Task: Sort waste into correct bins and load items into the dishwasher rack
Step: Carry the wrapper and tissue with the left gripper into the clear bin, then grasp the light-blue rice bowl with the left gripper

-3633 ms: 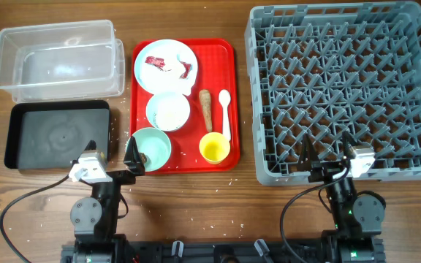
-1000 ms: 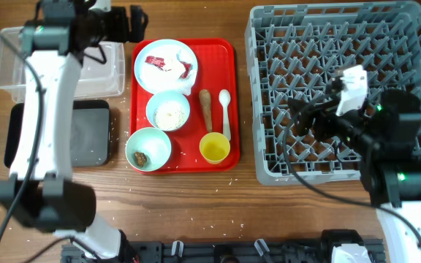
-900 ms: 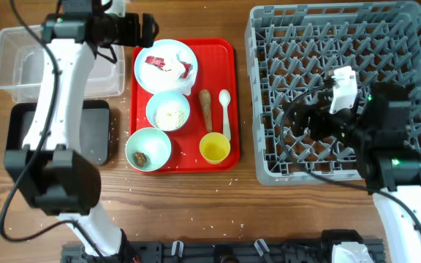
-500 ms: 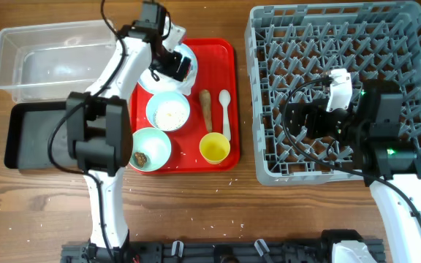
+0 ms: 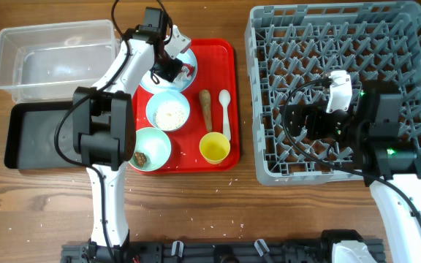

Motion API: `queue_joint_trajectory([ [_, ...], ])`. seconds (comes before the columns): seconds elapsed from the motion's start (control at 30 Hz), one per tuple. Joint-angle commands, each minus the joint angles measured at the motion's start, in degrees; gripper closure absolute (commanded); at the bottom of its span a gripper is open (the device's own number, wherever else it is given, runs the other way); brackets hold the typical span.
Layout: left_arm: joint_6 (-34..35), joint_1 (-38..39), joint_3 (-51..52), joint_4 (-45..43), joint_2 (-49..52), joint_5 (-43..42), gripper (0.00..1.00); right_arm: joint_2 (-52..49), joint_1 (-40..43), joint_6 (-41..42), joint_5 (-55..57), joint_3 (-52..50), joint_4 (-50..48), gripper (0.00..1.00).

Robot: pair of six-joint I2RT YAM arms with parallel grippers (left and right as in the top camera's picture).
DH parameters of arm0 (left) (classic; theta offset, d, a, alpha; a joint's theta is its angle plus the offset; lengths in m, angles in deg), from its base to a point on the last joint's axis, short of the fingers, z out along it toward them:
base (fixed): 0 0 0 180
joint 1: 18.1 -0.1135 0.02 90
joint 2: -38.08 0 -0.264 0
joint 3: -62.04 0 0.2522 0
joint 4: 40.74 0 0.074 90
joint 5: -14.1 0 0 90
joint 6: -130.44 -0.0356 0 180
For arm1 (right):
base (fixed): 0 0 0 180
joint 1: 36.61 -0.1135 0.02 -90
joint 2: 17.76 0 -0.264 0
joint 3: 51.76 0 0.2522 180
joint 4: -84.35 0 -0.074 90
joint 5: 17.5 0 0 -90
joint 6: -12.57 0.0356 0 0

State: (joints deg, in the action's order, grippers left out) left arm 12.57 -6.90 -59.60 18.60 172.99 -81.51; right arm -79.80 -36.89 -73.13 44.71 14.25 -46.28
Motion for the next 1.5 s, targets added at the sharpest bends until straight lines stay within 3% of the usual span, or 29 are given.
queue_joint_trajectory([
  [0.0, 9.8, -0.5, -0.9, 0.3, 0.9, 1.9, 0.96, -0.4, 0.0, 0.3, 0.9, 0.9, -0.1, 0.0],
  [0.07, 18.6, -1.4, -2.3, 0.3, -3.1, 1.8, 0.96, -0.4, 0.0, 0.3, 0.9, 0.9, 0.0, 0.0],
  [0.13, 23.0, -2.3, -2.4, 0.3, -9.0, 1.6, 0.96, -0.4, 0.0, 0.3, 0.9, 0.9, 0.0, 0.0],
  [0.3, 26.8, -6.1, -2.4, 3.4, -20.8, 1.4, 0.96, -0.4, 0.0, 0.3, 0.9, 0.9, -0.4, 0.0],
  [0.4, 27.0, -11.7, -2.4, 4.0, -22.5, 1.4, 0.96, -0.4, 0.0, 0.3, 0.9, 0.9, -0.3, 0.0],
  [0.5, 18.4, -18.7, -2.2, 2.8, -19.7, 1.4, 0.96, -0.4, 0.0, 0.3, 0.9, 0.9, -0.4, 0.0],
  [0.63, 7.3, -22.4, -2.2, -0.6, -13.2, 1.4, 0.95, -0.4, 0.0, 0.3, 0.9, 0.9, -0.4, 0.0],
  [0.67, 7.1, -22.7, -2.2, -1.9, -11.4, 1.5, 0.79, -0.4, 0.0, 0.3, 0.9, 0.9, -0.4, 0.0],
  [0.73, 7.1, -22.7, -2.2, -3.0, -10.0, 1.5, 0.56, -0.4, 0.0, 0.4, 0.9, 0.9, -0.4, 0.0],
  [0.77, 7.2, -22.7, -2.2, -3.5, -9.6, 1.6, 0.2, -0.4, 0.0, 0.4, 0.9, 0.9, -0.4, 0.0],
  [0.8, 7.8, -22.7, -2.2, -4.1, -9.6, 1.6, 0.0, -0.4, 0.0, 0.4, 0.9, 0.9, -0.4, 0.0],
  [0.97, 15.2, -22.5, -2.4, -2.5, -12.8, 1.6, 0.0, -0.4, 0.0, 0.3, 1.2, 0.9, -0.4, 0.0],
  [1.07, 22.3, -20.7, -2.4, 6.2, -19.3, -0.9, 0.0, -0.4, 0.0, 0.3, 1.9, 0.9, -0.4, 0.0],
  [1.17, 24.1, -17.6, -2.3, 17.1, -22.5, -23.2, 0.0, -0.4, 0.0, 0.4, 1.8, 0.9, -1.0, 0.0],
  [1.2, 24.2, -16.0, -1.5, 20.3, -22.1, -26.8, 0.0, -0.4, 0.0, 0.4, 1.8, 0.9, -1.0, 0.01],
  [1.27, 26.0, -11.1, 2.1, 24.0, -22.0, -25.1, 0.05, -0.4, 0.0, 0.4, 1.8, 0.9, -1.0, 0.0],
  [1.33, 33.8, -3.2, 7.0, 23.7, -22.0, -15.5, 0.04, -0.4, 0.0, 0.3, 1.8, 0.9, -1.0, 0.0],
  [1.4, 39.1, 3.0, 10.8, 20.1, -22.0, -9.0, 0.06, -0.4, 0.0, 0.4, 1.8, 0.9, -1.0, 0.0],
  [1.47, 44.0, 9.7, 16.6, 11.9, -22.0, -3.5, 0.15, -0.4, 0.0, 0.3, 1.8, 0.9, -1.0, 0.0],
])
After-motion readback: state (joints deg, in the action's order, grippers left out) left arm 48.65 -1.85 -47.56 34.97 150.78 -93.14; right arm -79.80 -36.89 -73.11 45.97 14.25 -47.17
